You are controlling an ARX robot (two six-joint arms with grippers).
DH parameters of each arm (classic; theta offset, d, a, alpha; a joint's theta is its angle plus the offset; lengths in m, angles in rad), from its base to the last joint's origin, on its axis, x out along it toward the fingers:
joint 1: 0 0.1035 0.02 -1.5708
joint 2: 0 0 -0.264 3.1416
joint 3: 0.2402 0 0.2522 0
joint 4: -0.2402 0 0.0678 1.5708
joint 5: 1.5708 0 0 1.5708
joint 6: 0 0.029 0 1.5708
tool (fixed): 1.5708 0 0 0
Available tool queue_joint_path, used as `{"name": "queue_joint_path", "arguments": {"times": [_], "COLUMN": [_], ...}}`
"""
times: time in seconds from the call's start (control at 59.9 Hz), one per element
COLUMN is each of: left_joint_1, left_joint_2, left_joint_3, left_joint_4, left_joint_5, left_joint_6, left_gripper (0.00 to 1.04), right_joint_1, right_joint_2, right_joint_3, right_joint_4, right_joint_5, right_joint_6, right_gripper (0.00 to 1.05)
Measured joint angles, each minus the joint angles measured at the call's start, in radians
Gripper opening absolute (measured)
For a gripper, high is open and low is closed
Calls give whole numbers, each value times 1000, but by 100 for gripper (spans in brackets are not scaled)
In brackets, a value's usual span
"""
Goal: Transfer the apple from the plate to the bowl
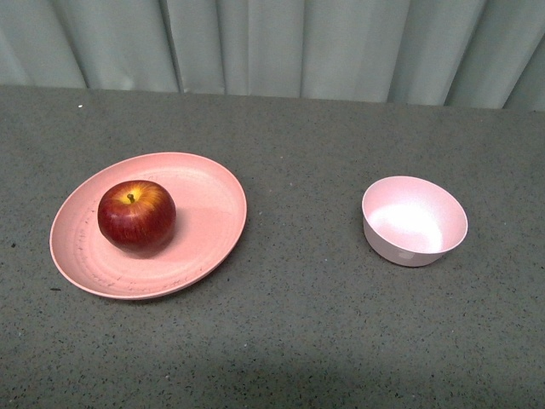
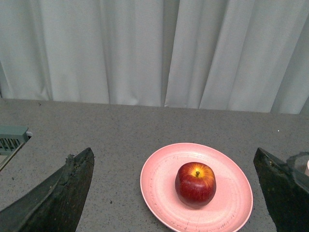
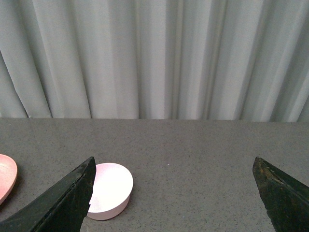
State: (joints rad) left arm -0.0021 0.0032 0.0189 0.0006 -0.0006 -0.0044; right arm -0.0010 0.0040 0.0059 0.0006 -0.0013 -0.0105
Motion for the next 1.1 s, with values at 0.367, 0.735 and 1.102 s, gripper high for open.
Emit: {"name": "queue_joint_path", "arguments": {"times": [0.367, 0.735, 1.102], "left_joint_1": [0, 0, 0], "left_joint_2": [0, 0, 0], "left_joint_3": [0, 0, 0], "left_joint_4": [0, 0, 0], "left_joint_5": [0, 0, 0], "left_joint_6": [0, 0, 0], "left_gripper": [98, 98, 98], "right_joint_1": [0, 109, 116], "right_joint_2": [0, 225, 1073], "right_joint_3": [0, 34, 270], "right_joint_4": [0, 54, 388], "right_joint_5": [0, 119, -103], "right_joint_6": [0, -62, -157], "right_gripper": [95, 95, 95]}}
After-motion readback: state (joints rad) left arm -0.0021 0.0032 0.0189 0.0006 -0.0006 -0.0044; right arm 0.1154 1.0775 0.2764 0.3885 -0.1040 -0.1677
